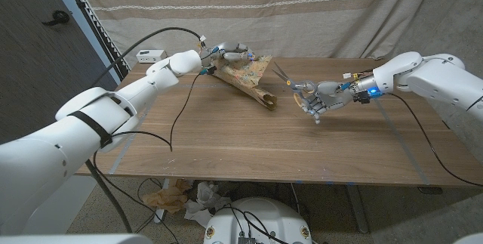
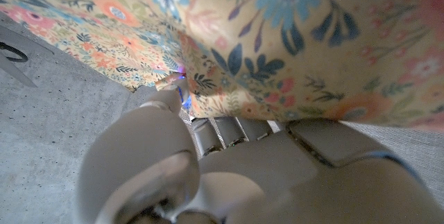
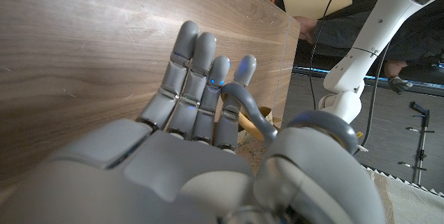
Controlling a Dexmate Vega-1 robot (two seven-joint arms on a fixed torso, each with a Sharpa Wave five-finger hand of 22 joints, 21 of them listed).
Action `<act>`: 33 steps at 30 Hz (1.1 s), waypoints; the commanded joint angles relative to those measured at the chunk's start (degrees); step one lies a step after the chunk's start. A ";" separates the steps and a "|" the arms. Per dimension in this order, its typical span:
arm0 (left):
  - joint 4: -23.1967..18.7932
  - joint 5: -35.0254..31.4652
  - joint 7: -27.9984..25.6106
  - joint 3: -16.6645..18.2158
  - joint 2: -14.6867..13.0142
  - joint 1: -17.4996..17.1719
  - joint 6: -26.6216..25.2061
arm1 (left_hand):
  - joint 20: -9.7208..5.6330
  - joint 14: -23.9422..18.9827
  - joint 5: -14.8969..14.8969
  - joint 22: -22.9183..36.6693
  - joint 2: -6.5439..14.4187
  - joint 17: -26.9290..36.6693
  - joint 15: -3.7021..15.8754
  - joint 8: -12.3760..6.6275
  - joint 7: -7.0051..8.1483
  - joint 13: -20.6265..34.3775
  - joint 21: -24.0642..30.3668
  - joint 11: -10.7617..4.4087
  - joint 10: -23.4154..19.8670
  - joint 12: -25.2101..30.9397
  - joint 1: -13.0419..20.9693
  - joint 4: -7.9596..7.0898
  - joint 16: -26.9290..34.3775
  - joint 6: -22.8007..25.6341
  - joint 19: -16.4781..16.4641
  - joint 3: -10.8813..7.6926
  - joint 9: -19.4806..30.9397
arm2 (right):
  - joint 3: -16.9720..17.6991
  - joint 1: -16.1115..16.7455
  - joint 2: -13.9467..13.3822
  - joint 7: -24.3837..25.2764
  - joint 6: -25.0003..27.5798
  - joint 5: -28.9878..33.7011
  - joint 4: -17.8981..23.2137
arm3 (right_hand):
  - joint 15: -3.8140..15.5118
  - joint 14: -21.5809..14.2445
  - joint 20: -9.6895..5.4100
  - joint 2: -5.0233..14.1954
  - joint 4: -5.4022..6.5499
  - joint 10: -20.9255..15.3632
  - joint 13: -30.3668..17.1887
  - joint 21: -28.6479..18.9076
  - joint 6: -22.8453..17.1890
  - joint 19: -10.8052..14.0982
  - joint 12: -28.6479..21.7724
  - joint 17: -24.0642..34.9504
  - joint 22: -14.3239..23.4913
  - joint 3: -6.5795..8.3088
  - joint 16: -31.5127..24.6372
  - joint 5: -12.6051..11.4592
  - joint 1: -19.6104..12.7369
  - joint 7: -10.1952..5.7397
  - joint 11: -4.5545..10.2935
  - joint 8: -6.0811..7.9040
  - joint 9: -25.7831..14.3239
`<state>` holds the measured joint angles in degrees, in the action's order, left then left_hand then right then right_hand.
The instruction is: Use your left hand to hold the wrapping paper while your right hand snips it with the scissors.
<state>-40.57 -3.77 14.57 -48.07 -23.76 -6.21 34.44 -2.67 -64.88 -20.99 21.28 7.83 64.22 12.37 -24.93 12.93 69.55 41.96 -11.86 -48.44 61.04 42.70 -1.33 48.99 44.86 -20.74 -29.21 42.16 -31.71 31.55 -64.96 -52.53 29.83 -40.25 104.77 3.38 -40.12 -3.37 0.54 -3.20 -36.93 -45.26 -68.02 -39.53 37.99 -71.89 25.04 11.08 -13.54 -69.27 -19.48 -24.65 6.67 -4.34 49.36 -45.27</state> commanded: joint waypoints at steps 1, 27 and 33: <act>1.78 -0.48 0.04 -0.24 0.52 0.80 1.32 | -3.44 0.05 -0.32 -0.03 -0.28 0.07 0.14 -0.11 -0.10 0.22 0.23 -0.19 -0.28 0.54 0.28 0.21 0.05 4.23 0.27 -0.11 0.26 | -2.32 -3.14 0.82 -2.42 1.25 3.66 -0.90 | 1.77 0.75 0.17 0.04 -0.17 -1.19 -0.12 -0.03 -3.17 0.20 -0.11 -0.04 0.36 -0.32 -0.16 -0.09 -0.10 3.75 -1.06 -0.23 -0.14; 11.03 1.61 1.15 -1.97 4.92 3.79 7.25 | -3.38 0.91 -0.90 -1.25 0.05 0.56 0.13 0.02 -0.11 -0.25 1.20 -0.20 0.64 1.25 0.21 0.03 0.39 4.22 0.84 0.18 1.65 | -7.72 -9.32 5.04 -8.04 1.17 9.67 -2.88 | 1.80 0.65 0.14 0.11 -0.14 -1.11 0.14 0.12 -3.27 0.19 -0.24 -0.31 0.25 -0.42 -0.22 -0.12 0.15 3.74 -1.20 -0.56 -0.11; 11.50 1.93 2.68 -2.50 5.25 4.16 7.55 | -3.41 1.05 -0.90 -1.51 0.10 0.34 0.13 0.10 -0.11 -0.09 1.42 -0.20 0.46 1.49 0.25 0.04 0.30 4.27 0.90 0.22 1.77 | -8.22 -9.93 5.12 -8.51 1.03 10.65 -2.92 | 1.75 0.87 0.05 0.23 -0.20 -1.08 0.30 0.11 -3.27 0.21 -0.24 -0.04 0.29 -0.36 -0.39 -0.15 0.04 3.66 -1.08 -0.54 -0.28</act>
<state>-30.79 -2.56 15.47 -49.68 -19.53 -2.91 40.64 -2.36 -64.28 -21.66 19.72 7.68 64.44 12.17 -24.68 13.07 69.27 43.04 -12.16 -48.14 62.31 42.85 -1.33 48.99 45.25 -19.81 -29.21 42.24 -38.46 23.26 -60.68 -59.78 31.10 -31.71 102.33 3.17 -39.90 -3.36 0.55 -3.19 -36.74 -45.11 -68.02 -39.52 37.98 -71.83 24.75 11.18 -13.53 -69.27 -19.48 -24.66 6.71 -4.53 48.94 -45.26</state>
